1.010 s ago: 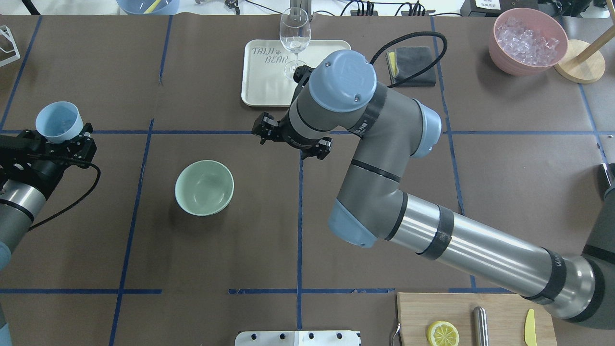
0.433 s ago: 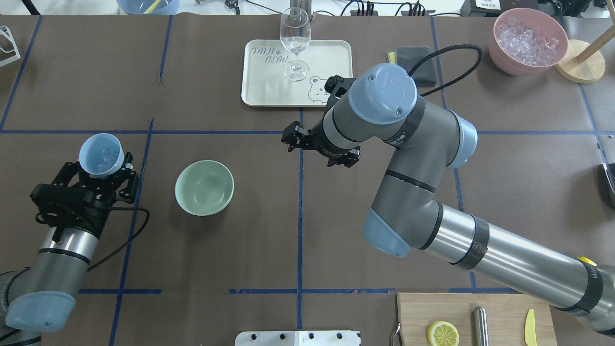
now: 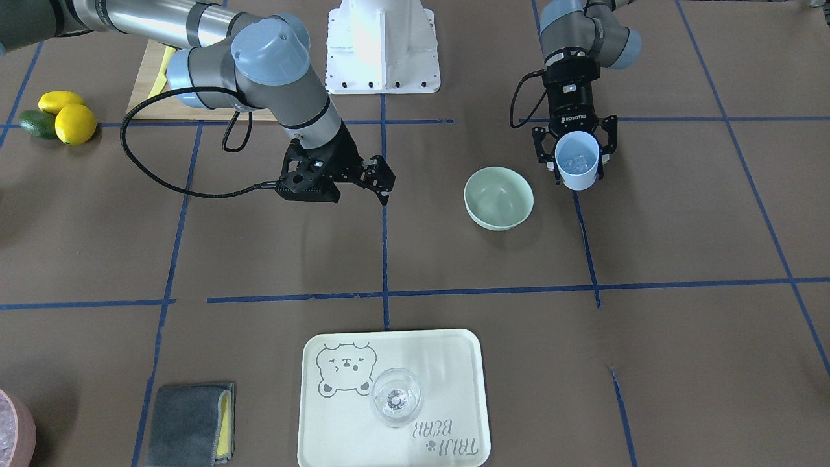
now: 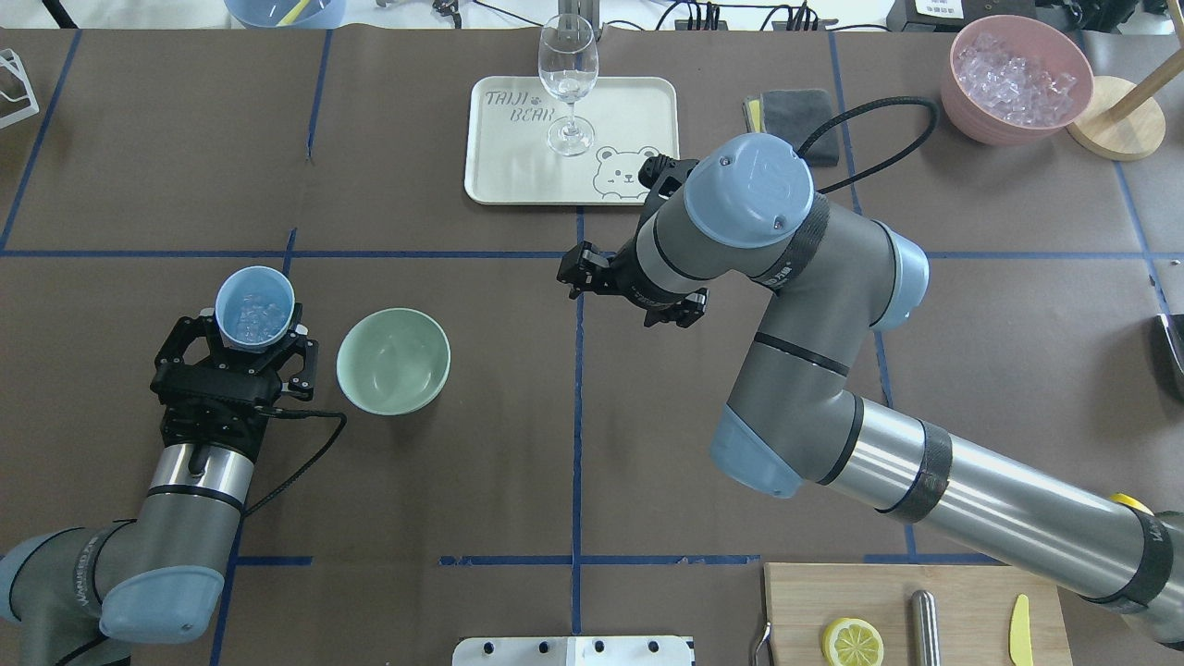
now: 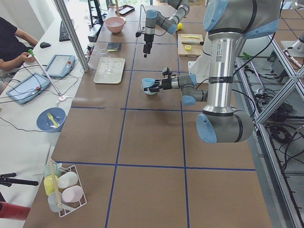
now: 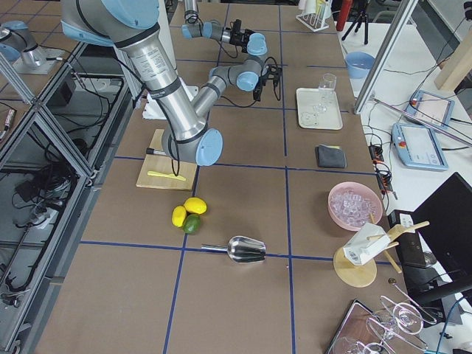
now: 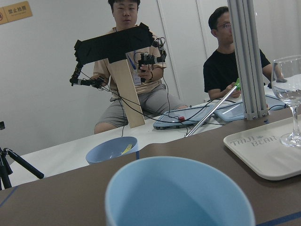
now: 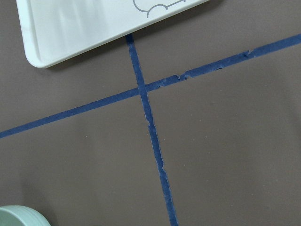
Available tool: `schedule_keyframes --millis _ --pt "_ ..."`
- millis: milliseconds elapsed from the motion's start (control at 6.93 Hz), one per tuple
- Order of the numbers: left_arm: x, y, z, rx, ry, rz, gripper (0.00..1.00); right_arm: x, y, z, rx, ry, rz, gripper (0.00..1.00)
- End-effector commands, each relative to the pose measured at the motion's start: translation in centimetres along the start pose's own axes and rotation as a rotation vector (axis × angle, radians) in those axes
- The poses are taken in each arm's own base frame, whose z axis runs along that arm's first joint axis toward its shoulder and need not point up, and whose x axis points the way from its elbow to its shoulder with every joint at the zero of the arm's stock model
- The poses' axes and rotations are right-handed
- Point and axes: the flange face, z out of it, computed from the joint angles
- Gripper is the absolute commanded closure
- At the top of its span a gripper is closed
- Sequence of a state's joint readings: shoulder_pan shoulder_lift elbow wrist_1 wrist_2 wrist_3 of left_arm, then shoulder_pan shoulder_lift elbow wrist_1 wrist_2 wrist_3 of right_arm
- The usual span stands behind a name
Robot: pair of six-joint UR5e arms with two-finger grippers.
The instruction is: Pour ice into bowl
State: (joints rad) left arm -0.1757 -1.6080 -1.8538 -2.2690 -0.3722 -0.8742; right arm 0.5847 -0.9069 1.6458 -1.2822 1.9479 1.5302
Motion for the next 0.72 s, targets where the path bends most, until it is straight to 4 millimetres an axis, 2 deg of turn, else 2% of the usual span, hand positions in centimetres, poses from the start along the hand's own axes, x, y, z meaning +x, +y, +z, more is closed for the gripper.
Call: schedule_keyframes --millis 0,144,288,577 --pt "2.5 -0.3 0.3 -0.048 -0.051 0.256 1.00 0.2 0.0 0.1 0.001 0.003 -0.006 0.00" --pt "3.6 -0.7 0.5 -0.066 -0.065 0.389 1.00 0.2 -0.1 0.1 0.003 0.003 -0.006 0.00" --pt "3.7 -0.4 0.6 -0.079 -0.075 0.540 1.00 0.2 -0.1 0.1 0.004 0.001 -0.007 0.00" --pt "3.5 -0.3 0.8 -0.059 -0.104 0.730 1.00 0.1 0.0 0.3 0.006 0.003 -0.007 0.00"
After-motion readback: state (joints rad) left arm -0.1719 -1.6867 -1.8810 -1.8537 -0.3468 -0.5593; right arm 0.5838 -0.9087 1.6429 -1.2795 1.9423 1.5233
